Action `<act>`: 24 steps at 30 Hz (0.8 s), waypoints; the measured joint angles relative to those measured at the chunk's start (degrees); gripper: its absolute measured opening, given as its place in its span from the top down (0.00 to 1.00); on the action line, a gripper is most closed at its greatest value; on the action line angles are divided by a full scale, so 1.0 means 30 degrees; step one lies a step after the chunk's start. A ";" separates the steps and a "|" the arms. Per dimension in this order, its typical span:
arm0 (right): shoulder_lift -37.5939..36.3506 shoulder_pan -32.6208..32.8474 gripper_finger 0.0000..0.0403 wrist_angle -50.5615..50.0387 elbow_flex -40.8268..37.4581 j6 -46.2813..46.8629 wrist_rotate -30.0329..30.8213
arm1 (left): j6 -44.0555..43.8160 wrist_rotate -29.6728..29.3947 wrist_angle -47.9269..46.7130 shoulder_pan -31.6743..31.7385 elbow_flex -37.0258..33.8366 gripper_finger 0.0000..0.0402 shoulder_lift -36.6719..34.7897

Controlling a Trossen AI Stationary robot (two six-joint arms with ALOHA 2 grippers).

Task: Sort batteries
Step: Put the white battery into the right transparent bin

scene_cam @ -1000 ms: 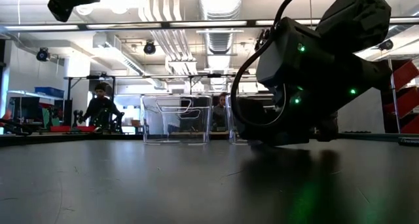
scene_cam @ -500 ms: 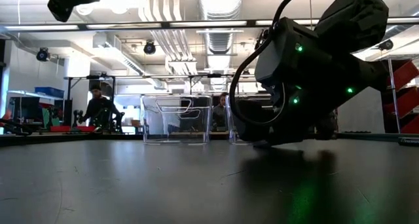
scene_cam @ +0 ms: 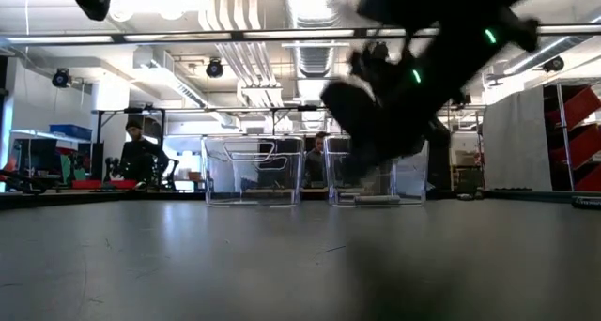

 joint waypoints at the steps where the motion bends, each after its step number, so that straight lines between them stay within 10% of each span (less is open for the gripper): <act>1: -0.0431 -0.0182 0.92 0.0101 0.0276 -0.0992 -0.0189 | 0.0125 0.0002 0.0035 0.0001 0.0000 0.55 0.0011; 10: -0.2415 -0.2074 0.93 -0.0710 0.4311 -0.5219 -0.3878 | 0.0606 -0.0842 0.0064 0.0001 0.0000 0.55 0.0113; 24: -0.2022 -1.0635 0.93 -1.2267 0.9819 -0.9359 -1.2123 | -0.0176 -0.0343 -0.0298 -0.0002 0.0000 0.55 0.0021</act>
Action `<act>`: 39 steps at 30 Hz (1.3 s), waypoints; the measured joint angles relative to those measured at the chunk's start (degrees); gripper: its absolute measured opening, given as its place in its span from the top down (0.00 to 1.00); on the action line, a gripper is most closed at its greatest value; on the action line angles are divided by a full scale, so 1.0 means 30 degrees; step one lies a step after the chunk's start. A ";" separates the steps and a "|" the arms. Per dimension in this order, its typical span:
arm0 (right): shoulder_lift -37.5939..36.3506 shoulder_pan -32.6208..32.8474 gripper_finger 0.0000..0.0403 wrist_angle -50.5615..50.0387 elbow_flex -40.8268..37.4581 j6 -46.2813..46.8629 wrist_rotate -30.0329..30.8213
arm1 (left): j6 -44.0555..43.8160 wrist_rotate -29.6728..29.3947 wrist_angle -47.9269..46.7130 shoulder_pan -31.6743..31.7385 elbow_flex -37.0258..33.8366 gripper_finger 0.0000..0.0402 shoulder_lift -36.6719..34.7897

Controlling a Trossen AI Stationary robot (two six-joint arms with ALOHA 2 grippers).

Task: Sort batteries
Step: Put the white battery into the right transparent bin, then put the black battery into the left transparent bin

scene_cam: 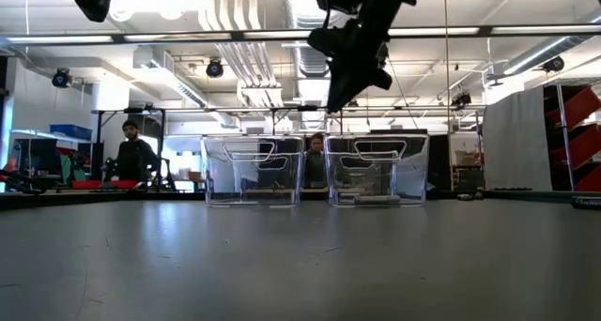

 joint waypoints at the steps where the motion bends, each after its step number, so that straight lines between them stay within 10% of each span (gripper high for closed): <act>1: 0.0013 -0.0571 0.93 -0.0059 -0.0046 -0.0505 -0.0470 | -0.0112 0.0033 -0.0170 0.0000 0.0000 0.55 -0.0008; 26: 0.6692 -0.5453 0.85 -0.0202 -0.0087 -0.5718 -0.3612 | -0.1107 0.0411 -0.0519 -0.0007 0.0000 0.55 -0.0018; 39: 0.2362 -0.4642 0.56 -0.2103 0.0432 -0.6744 -0.1882 | -0.0883 0.0298 -0.0524 -0.0012 0.0000 0.55 -0.0174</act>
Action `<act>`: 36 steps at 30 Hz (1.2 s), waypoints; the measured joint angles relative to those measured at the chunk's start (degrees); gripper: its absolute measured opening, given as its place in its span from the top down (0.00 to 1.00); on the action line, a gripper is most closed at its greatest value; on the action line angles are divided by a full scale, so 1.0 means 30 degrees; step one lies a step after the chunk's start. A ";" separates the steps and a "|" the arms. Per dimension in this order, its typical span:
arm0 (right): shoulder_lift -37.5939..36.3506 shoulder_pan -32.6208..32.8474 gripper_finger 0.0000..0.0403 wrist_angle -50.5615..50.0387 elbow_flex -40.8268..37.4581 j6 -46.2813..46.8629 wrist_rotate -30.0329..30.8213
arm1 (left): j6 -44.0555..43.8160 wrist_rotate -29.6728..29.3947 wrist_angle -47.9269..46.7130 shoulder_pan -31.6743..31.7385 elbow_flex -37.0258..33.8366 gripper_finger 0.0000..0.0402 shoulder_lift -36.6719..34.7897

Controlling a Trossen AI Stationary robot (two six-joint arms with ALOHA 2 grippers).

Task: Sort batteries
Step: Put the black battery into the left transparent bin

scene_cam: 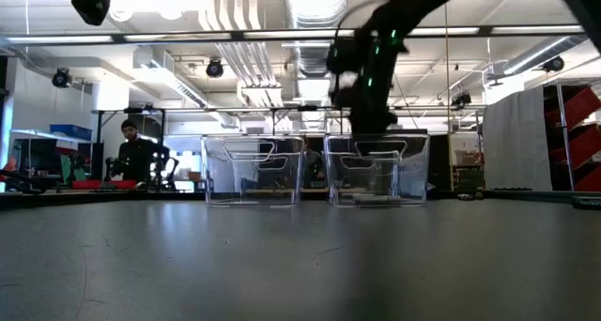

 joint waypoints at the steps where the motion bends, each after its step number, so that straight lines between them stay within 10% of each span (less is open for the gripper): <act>1: -0.0741 0.0326 0.56 -0.0209 -0.0010 -0.0207 0.0325 | 0.0027 0.0000 0.0002 0.0004 0.0000 0.55 -0.0012; 8: -0.5916 0.2449 0.55 -0.3541 -0.0719 0.2245 0.1365 | 0.0179 -0.0008 -0.0017 0.0012 0.0000 0.55 -0.0026; 23: -1.3074 0.8756 0.55 -0.7540 -1.1222 2.2744 -0.0822 | 0.0552 0.0015 -0.0105 0.0012 0.0000 0.55 -0.0012; 36: -1.2229 0.8144 0.55 -0.5479 -1.6133 2.1024 -0.1768 | -0.0140 0.0044 -0.0090 0.0012 0.0000 0.55 0.0079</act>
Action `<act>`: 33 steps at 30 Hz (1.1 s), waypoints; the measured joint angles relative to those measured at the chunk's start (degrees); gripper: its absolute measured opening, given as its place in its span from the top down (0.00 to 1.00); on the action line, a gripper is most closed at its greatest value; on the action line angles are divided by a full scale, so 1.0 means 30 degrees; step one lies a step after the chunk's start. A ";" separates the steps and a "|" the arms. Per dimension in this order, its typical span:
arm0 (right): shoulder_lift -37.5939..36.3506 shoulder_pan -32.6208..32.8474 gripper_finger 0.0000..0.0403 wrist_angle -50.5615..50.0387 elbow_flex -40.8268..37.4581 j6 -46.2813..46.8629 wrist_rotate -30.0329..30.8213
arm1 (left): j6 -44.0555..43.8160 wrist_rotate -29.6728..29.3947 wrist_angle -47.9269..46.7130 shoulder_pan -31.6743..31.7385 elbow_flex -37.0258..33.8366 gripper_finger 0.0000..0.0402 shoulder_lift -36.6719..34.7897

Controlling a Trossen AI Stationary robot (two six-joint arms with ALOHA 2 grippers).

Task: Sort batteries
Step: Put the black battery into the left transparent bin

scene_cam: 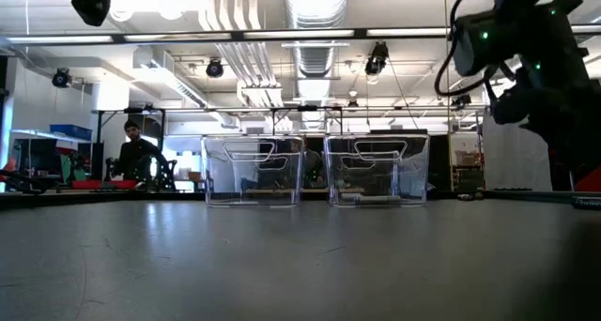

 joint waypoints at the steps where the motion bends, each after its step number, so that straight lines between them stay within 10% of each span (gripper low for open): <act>1: 0.0062 -0.0195 0.55 0.0184 -0.0082 -0.0170 -0.0003 | -0.0002 0.0000 0.0000 0.0000 0.0000 0.55 0.0028; 33: 0.0213 -0.2580 0.64 0.3504 -0.2645 -0.1807 -0.0228 | -0.0551 0.0007 0.0017 -0.0007 0.0000 0.55 0.1281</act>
